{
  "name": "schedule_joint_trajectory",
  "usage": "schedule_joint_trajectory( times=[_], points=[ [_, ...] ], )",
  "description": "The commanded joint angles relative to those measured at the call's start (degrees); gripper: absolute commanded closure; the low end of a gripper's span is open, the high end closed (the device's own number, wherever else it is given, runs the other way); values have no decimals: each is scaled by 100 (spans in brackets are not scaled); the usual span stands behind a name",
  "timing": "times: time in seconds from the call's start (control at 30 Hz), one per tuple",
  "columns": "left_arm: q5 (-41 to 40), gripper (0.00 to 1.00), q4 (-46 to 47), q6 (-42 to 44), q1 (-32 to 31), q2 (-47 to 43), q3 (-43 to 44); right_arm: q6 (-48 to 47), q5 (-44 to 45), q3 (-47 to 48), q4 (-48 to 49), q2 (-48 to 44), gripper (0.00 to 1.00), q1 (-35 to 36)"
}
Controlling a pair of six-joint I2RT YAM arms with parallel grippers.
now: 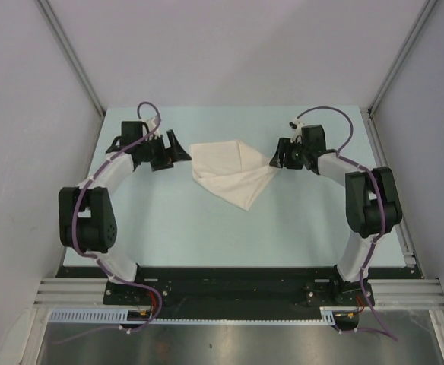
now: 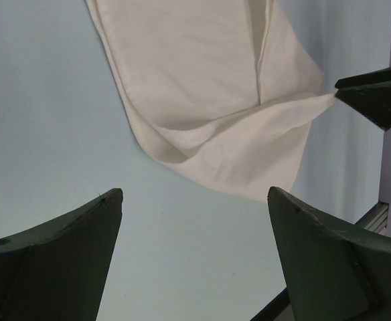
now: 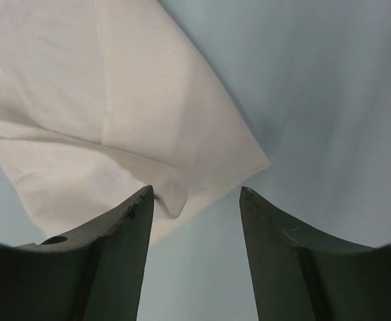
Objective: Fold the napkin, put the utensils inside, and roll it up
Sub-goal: Fold the napkin
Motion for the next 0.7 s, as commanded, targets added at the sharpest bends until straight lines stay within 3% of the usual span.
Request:
schedule_joint_trajectory(
  times=[0.0, 0.43, 0.67],
  points=[
    [-325, 6, -99, 162, -344, 205, 99, -262, -84, 103, 102, -397, 40, 5],
    [-361, 7, -222, 293, -388, 530, 134, -728, -366, 243, 59, -178, 39, 181],
    [-335, 7, -283, 329, -388, 610, 230, -772, -489, 480, -37, 94, 48, 207]
  ],
)
